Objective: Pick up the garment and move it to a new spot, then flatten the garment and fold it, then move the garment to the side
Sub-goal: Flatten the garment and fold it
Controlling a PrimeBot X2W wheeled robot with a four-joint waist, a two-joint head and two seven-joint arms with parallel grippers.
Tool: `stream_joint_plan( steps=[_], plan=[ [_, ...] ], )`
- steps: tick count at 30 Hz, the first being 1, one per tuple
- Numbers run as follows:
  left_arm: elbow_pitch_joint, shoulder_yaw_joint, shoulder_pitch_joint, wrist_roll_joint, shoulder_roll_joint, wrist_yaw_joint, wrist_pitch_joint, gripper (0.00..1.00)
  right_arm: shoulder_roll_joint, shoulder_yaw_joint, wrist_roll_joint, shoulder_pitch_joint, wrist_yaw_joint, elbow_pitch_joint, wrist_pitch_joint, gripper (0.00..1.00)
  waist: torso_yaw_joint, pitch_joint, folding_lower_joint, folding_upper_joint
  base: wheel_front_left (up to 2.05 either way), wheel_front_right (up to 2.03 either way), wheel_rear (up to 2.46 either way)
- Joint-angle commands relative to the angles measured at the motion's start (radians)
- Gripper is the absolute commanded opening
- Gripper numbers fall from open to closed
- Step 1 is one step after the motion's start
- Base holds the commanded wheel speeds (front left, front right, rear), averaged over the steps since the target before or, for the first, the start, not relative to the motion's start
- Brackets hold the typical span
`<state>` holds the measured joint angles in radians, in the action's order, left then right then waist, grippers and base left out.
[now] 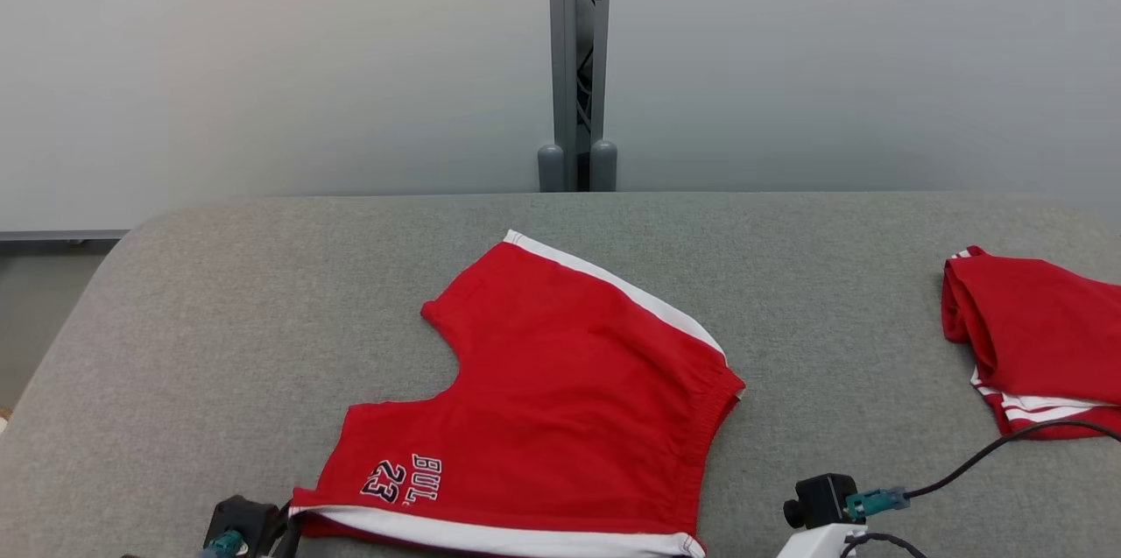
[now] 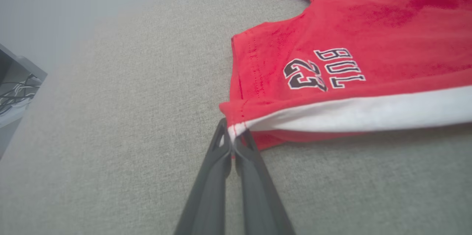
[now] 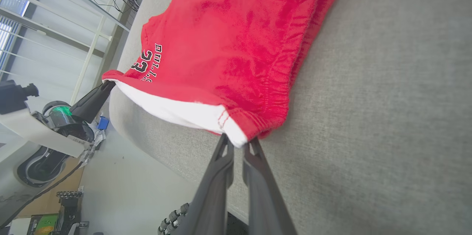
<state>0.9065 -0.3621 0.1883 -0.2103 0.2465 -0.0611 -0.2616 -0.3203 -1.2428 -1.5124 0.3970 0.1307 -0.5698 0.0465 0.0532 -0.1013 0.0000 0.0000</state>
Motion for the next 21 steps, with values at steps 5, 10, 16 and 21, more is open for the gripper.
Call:
stream_joint_plan(
  steps=[5,10,16,21],
  plan=[
    [0.003,-0.004,0.086,0.024,0.029,-0.001,-0.004,0.00,-0.020,0.012,-0.001,0.033,0.000,0.045,0.030,0.00,-0.033,0.019,0.0000,0.0000,0.00,0.00,0.00],
    [0.017,0.002,0.145,0.027,0.052,0.004,-0.004,0.00,-0.010,0.015,-0.006,0.051,0.000,0.063,0.041,0.00,-0.059,0.029,0.0000,0.0000,0.00,0.00,0.00],
    [0.071,-0.016,0.269,0.043,0.074,-0.014,-0.001,0.00,0.024,0.017,0.003,0.093,0.000,0.045,0.060,0.00,-0.111,0.059,0.0000,0.0000,0.00,0.00,0.00],
    [0.121,-0.042,0.366,0.059,0.088,-0.033,0.023,0.00,0.069,0.022,-0.010,0.131,0.000,0.032,0.064,0.00,-0.164,0.089,0.0000,0.0000,0.00,0.00,0.00]
  ],
)
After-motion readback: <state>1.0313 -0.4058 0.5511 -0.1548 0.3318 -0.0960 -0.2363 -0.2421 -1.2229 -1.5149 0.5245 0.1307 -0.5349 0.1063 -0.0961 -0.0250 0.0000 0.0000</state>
